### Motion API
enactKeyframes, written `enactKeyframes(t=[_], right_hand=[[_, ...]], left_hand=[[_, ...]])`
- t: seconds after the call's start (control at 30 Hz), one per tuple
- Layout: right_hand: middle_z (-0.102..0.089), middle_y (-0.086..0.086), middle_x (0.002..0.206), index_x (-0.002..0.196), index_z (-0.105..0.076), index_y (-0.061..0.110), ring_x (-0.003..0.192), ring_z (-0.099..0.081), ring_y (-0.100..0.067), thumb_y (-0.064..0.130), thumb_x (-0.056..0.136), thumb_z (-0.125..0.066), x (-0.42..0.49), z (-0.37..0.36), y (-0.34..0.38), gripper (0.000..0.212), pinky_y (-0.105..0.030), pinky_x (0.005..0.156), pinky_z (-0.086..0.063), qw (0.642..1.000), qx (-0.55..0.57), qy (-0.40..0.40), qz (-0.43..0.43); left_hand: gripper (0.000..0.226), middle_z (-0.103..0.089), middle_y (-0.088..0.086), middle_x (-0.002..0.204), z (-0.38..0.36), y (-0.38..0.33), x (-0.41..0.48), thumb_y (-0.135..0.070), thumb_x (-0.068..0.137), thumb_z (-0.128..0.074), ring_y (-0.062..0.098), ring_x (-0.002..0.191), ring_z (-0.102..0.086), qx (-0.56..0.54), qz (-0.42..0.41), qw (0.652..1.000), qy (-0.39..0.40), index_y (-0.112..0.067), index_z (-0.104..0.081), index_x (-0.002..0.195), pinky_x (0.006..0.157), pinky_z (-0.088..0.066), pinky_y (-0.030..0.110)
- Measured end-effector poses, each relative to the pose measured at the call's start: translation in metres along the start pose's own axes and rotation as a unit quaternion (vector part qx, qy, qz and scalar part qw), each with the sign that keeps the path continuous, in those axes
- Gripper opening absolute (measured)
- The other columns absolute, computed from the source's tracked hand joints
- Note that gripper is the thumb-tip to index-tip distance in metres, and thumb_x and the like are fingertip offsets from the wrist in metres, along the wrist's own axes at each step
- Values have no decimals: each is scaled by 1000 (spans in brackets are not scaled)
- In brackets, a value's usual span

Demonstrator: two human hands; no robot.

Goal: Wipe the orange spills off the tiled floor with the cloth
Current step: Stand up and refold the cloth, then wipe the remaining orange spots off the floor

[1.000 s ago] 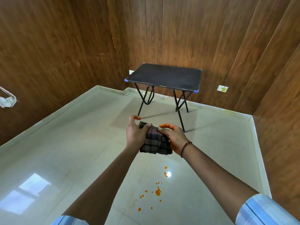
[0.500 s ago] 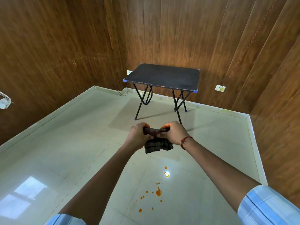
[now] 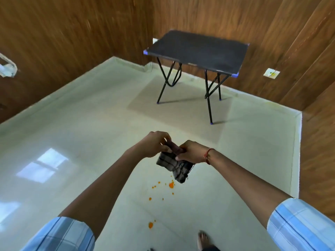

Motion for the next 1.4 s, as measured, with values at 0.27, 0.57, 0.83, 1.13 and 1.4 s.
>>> enactKeyframes(t=[0.27,0.57,0.83,1.13,1.4], right_hand=[[-67,-14,83,81,-66,11,85,-64,-33,13,85,-54,101,-117,-109,13,-37,71,-51,992,-9,119,-25],[-67,-9,85,102,-71,15,75,-61,-29,7,85,-51,298,-371,-215,27,-28,61,-45,985,-24,173,10],[-70,-13,99,105,-68,17,96,-62,-34,3,86,-46,435,-583,-230,32,-37,78,-51,973,-79,172,131],[-29,-1,159,147,-37,23,147,-21,-19,21,97,-48,489,-724,-201,51,-40,116,-17,870,-304,118,370],[-42,-9,151,141,-47,15,142,-33,-25,38,98,-48,506,-740,-192,49,-44,111,-23,854,-297,26,426]], left_hand=[[16,-69,-1,95,-156,138,31,-25,83,-74,16,82,-59,-89,197,976,-18,-16,-65,93,71,-42,23],[32,-66,10,118,-401,415,21,-34,99,-48,28,102,-61,-58,371,927,6,-20,-58,125,88,-47,34],[51,-22,5,159,-570,620,-18,-36,101,-38,25,145,-18,4,433,902,1,-20,-28,149,113,-21,48],[58,-13,5,161,-641,741,-47,-39,101,-34,24,147,-13,51,434,896,-83,-18,-18,152,115,-16,43],[63,4,-3,162,-675,755,-61,-46,100,-30,19,148,4,60,397,905,-139,-24,-7,154,116,-6,40]])
Point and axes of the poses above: each hand's wrist, its own x-axis towards the middle knuckle, its own z-axis out of the back of the hand, y = z × x, the point moved 9 cm from there along x, towards the middle knuckle
